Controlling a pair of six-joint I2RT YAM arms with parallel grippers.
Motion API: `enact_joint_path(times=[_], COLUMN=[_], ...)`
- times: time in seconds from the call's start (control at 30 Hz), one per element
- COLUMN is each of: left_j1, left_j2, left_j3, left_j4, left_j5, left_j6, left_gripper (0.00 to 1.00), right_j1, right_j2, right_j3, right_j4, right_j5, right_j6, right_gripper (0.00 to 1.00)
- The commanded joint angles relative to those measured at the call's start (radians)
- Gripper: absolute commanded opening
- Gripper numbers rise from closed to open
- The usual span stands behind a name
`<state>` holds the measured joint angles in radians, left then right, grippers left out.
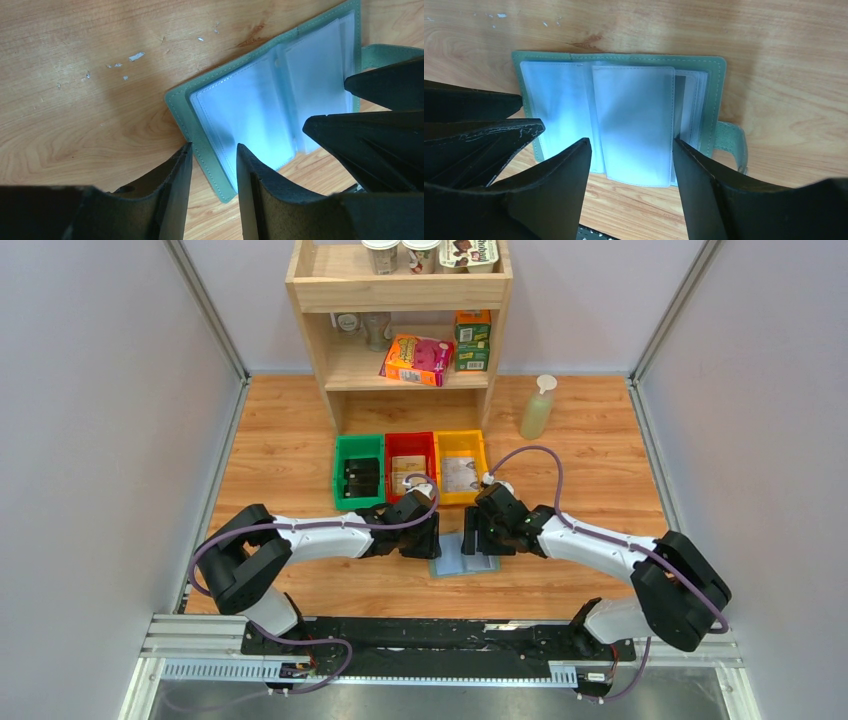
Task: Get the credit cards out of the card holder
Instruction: Remove the credit card from the card holder.
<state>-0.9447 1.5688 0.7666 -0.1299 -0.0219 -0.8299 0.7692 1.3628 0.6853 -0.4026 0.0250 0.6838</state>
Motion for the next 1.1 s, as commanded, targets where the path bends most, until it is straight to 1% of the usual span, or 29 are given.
enact_joint_path(times=[0.0,0.17,0.3,0.43,0.57,0.73,0.8,0.87,0.97,1.03,1.07], left_j1=[-0.006,-0.008,-0.006,-0.008,-0.008,-0.008,-0.008,-0.006,-0.008,-0.008,-0.008], left_j2=[0.007,0.004,-0.042,-0.119,-0.228,-0.317,-0.335,-0.339,-0.313,-0.28,-0.257], left_j3=[0.007,-0.004,-0.044,-0.117,-0.193,-0.25,-0.253,-0.227,-0.181,-0.145,-0.123], left_j4=[0.029,0.047,0.075,0.108,0.116,0.125,0.124,0.122,0.107,0.098,0.096], left_j5=[0.016,0.036,0.025,-0.056,-0.127,-0.191,-0.196,-0.179,-0.142,-0.128,-0.121], left_j6=[-0.014,-0.028,-0.069,-0.126,-0.189,-0.239,-0.23,-0.201,-0.147,-0.126,-0.12], left_gripper=[0.45,0.45,0.45,0.45,0.45,0.45,0.46,0.46,0.47,0.49,0.52], right_j1=[0.001,0.005,0.036,0.058,0.074,0.091,0.091,0.091,0.088,0.076,0.067], right_j2=[0.013,0.012,-0.007,0.018,0.073,0.131,0.122,0.059,-0.033,-0.065,-0.077], right_j3=[-0.003,-0.004,0.039,0.069,0.089,0.115,0.131,0.134,0.154,0.161,0.157], right_j4=[0.074,0.18,0.208,0.241,0.266,0.256,0.214,0.174,0.046,-0.06,-0.097], right_j5=[-0.085,-0.2,-0.226,-0.264,-0.312,-0.323,-0.292,-0.232,-0.078,0.045,0.105], right_j6=[0.01,0.031,0.017,0.017,0.02,0.022,0.007,-0.013,-0.049,-0.058,-0.056], right_gripper=[0.65,0.61,0.61,0.61,0.62,0.64,0.63,0.64,0.7,0.72,0.73])
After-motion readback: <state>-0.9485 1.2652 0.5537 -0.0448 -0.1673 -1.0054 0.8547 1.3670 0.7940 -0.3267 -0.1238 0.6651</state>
